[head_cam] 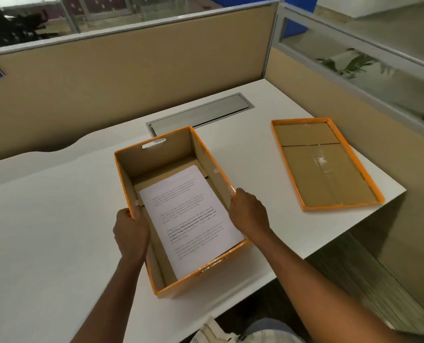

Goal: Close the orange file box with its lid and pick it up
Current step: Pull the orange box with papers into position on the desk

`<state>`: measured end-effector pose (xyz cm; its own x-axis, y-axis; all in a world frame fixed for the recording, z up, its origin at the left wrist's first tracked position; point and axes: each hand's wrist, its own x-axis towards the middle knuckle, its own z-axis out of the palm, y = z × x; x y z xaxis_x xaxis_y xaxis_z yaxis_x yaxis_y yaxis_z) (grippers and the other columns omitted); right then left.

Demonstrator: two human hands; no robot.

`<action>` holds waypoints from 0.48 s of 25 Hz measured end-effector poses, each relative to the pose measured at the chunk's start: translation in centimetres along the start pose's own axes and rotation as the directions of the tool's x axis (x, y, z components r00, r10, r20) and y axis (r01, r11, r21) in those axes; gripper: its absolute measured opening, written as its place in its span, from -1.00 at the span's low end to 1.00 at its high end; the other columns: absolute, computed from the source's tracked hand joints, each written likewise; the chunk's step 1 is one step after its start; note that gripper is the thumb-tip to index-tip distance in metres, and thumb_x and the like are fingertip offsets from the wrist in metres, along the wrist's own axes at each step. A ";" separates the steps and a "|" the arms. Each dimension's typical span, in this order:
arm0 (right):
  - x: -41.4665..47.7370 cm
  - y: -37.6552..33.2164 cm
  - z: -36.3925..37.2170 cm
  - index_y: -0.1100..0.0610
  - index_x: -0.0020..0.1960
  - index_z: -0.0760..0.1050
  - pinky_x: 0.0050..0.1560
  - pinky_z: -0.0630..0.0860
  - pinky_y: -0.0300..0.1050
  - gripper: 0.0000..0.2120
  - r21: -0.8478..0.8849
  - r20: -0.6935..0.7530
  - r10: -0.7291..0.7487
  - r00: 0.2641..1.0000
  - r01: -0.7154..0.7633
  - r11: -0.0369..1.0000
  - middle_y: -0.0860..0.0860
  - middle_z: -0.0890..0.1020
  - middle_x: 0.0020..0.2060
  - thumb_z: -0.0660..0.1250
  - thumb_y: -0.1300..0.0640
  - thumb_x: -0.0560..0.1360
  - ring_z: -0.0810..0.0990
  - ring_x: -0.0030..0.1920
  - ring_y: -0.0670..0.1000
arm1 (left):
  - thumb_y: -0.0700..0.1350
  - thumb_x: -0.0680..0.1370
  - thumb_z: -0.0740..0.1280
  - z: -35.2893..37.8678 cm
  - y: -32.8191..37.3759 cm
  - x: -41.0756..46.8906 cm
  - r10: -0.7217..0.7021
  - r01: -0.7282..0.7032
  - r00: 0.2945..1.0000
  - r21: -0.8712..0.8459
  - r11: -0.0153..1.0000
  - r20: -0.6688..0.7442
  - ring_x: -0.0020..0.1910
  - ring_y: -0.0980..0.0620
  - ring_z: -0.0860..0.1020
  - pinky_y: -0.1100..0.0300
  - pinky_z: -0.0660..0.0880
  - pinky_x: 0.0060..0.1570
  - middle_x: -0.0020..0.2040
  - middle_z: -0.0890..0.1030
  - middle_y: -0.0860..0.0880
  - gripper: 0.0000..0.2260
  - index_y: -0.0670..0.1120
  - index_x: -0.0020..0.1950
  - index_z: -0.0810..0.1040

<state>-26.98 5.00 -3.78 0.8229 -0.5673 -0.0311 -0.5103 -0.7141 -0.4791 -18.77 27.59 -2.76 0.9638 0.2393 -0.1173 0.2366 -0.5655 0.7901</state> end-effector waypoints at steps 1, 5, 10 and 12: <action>0.1 0.2 -0.1 0.15 -0.01 0.46 -0.40 0.35 -0.20 -0.80 0.033 0.019 0.003 1.000 -0.003 0.999 0.06 0.63 -0.18 0.15 0.04 0.57 0.49 -0.33 0.00 | 0.10 0.61 0.12 -0.1 0.3 -0.3 0.030 -0.029 0.999 0.037 0.999 -0.028 0.00 -0.29 0.60 -0.07 0.52 -0.02 0.02 0.62 -0.29 -0.55 -0.30 0.11 0.51; 0.6 1.0 -0.3 0.16 0.05 0.47 -0.15 0.52 -0.07 -0.75 0.248 0.177 0.050 0.983 -0.094 0.964 0.10 0.62 -0.07 0.13 0.02 0.58 0.58 -0.13 0.07 | 0.04 0.57 0.23 -0.3 1.3 -1.6 0.132 -0.094 0.986 0.326 0.941 -0.098 0.13 -0.29 0.58 -0.18 0.54 0.07 0.19 0.59 -0.28 -0.59 -0.26 0.25 0.48; 1.2 1.1 -1.3 0.24 0.18 0.36 0.05 0.45 -0.02 -0.72 0.320 0.440 -0.020 0.898 -0.135 0.938 0.19 0.53 0.15 0.11 0.08 0.59 0.53 0.12 0.19 | -0.23 0.56 0.23 0.9 1.8 -3.8 -0.019 0.035 0.999 0.499 0.866 -0.037 -0.14 -0.23 0.56 -0.08 0.52 -0.19 0.09 0.57 -0.33 -0.57 -0.23 0.42 0.24; 0.9 0.6 -1.6 0.25 0.23 0.29 -0.02 0.39 -0.13 -0.74 0.357 0.534 -0.064 0.843 -0.156 0.921 0.18 0.50 0.23 0.13 0.21 0.56 0.51 0.18 0.15 | -0.34 0.54 0.20 0.3 1.3 -3.7 -0.015 0.036 0.999 0.485 0.874 -0.046 -0.26 -0.19 0.50 -0.01 0.46 -0.30 0.00 0.60 -0.32 -0.55 -0.22 0.43 0.24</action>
<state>-26.94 3.44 -2.71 0.8598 -0.2133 -0.4639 -0.5093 -0.4225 -0.7497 -22.01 25.78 -1.47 0.9535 0.2836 -0.1019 0.3005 -0.8684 0.3943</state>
